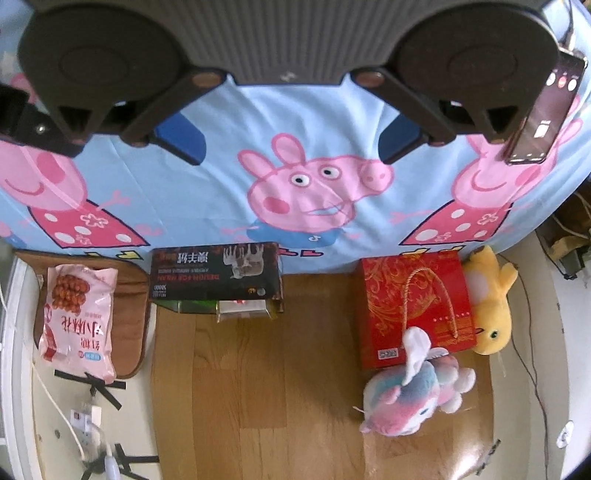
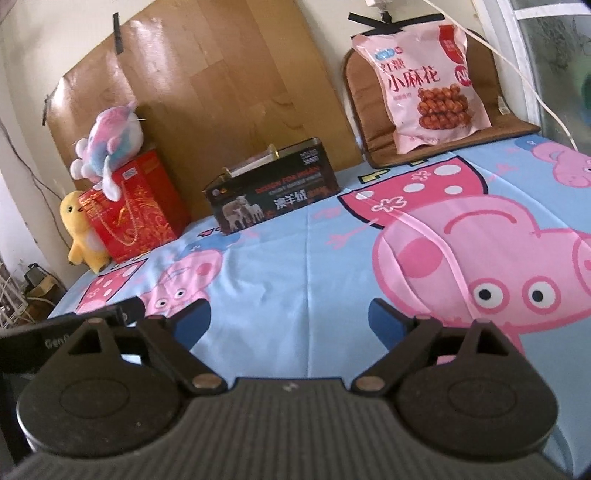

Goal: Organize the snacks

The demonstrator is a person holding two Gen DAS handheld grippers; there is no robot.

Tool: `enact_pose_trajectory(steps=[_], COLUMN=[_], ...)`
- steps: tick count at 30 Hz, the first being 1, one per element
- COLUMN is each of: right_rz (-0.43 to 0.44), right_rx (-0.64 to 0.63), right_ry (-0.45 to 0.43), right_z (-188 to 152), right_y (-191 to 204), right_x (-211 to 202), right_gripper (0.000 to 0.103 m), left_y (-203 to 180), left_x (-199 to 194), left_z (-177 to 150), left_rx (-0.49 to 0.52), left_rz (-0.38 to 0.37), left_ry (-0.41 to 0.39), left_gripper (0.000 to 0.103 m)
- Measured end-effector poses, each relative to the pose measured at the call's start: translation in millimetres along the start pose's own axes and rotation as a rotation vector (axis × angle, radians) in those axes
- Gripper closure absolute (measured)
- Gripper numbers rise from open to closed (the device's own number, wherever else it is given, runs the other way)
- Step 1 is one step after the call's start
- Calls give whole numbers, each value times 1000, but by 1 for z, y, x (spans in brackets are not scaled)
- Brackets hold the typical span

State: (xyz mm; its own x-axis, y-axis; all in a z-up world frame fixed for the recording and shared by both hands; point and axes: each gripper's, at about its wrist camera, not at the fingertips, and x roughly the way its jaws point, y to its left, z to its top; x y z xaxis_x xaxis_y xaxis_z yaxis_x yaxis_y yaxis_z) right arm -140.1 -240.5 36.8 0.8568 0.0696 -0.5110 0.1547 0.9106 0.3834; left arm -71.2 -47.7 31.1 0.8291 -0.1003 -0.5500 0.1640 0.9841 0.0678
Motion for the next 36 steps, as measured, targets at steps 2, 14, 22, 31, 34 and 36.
enact_pose_trajectory(steps=[2,14,22,31,34,36], right_rz=[-10,-114,-112,-73,-63,-60], right_rx=[7,-125,-129,-68,-69,-71], right_ry=[0,-68,-66,-42,-50,-50], right_z=[3,20,35,35,34,34], right_y=[-2,-2,-4,-9,-9,-9], right_x=[5,62,103,105,102,102], right_gripper=[9,9,9,8,8,8], left_y=[-3,-8,-13,-8,-11,-12], left_x=[10,99,133,134,131,129], left_z=[2,23,28,27,27,26], left_rx=[6,-12,-20,-43,-26,-13], left_rz=[10,-32,-12,27,34,36], left_ry=[6,60,108,126,110,94], left_gripper=[0,0,0,0,0,0])
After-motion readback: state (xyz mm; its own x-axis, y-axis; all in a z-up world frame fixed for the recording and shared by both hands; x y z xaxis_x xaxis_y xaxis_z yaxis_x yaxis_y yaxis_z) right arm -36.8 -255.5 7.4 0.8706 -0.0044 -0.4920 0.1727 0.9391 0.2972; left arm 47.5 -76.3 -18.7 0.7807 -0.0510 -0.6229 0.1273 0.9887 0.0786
